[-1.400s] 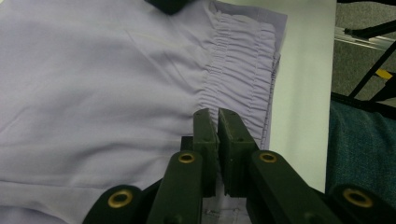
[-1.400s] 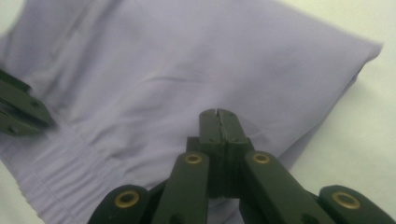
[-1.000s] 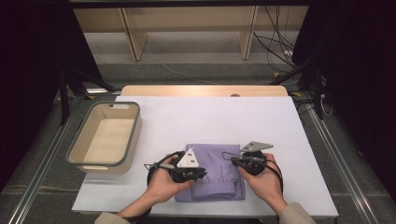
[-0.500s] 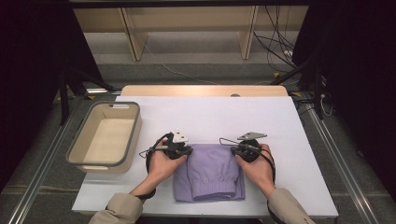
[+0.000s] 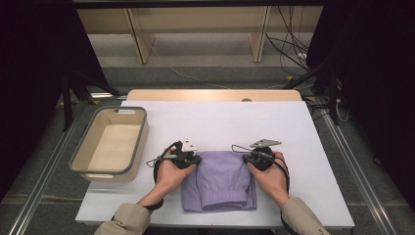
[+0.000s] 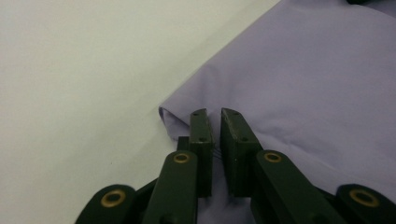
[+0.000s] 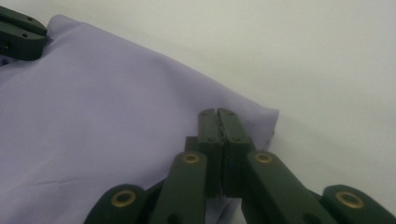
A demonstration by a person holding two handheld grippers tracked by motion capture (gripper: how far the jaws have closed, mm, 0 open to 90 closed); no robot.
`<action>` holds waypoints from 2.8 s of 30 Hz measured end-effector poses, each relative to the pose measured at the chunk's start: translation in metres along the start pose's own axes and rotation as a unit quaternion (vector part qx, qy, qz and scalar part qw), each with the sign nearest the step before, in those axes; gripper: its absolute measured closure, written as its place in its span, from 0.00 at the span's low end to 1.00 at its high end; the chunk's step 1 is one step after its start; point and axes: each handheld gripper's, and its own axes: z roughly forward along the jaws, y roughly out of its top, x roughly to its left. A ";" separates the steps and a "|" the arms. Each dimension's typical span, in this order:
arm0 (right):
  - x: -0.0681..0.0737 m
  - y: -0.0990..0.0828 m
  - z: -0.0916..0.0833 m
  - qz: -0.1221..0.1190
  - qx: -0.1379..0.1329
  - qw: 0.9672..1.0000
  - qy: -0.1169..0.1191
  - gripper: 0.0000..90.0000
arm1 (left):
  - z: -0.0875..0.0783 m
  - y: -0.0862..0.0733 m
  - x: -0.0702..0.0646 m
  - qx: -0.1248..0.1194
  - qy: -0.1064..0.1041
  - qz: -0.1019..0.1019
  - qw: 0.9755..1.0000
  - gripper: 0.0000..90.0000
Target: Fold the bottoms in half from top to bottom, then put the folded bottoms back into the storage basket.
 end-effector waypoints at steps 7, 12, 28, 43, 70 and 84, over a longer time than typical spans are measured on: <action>0.001 0.000 -0.010 -0.011 -0.035 0.999 0.000 0.86 | -0.008 0.001 -0.003 -0.028 -0.012 0.003 1.000 0.88; 0.002 -0.002 -0.018 -0.028 -0.057 0.998 0.005 0.78 | -0.015 0.003 -0.007 -0.036 -0.018 0.015 0.999 0.83; 0.012 -0.023 -0.054 -0.048 -0.103 0.992 0.060 0.56 | -0.053 -0.002 -0.020 -0.066 -0.061 0.028 0.996 0.49; 0.020 -0.038 -0.073 -0.046 -0.130 0.988 0.070 0.31 | -0.079 -0.018 -0.019 -0.095 -0.052 -0.010 0.994 0.11; 0.021 -0.048 -0.082 -0.047 -0.136 0.988 0.063 0.24 | -0.077 -0.020 -0.018 -0.095 -0.037 -0.014 0.995 0.00; 0.017 -0.046 -0.083 -0.049 -0.145 0.986 0.064 0.24 | -0.073 -0.022 -0.017 -0.084 -0.036 -0.033 0.995 0.00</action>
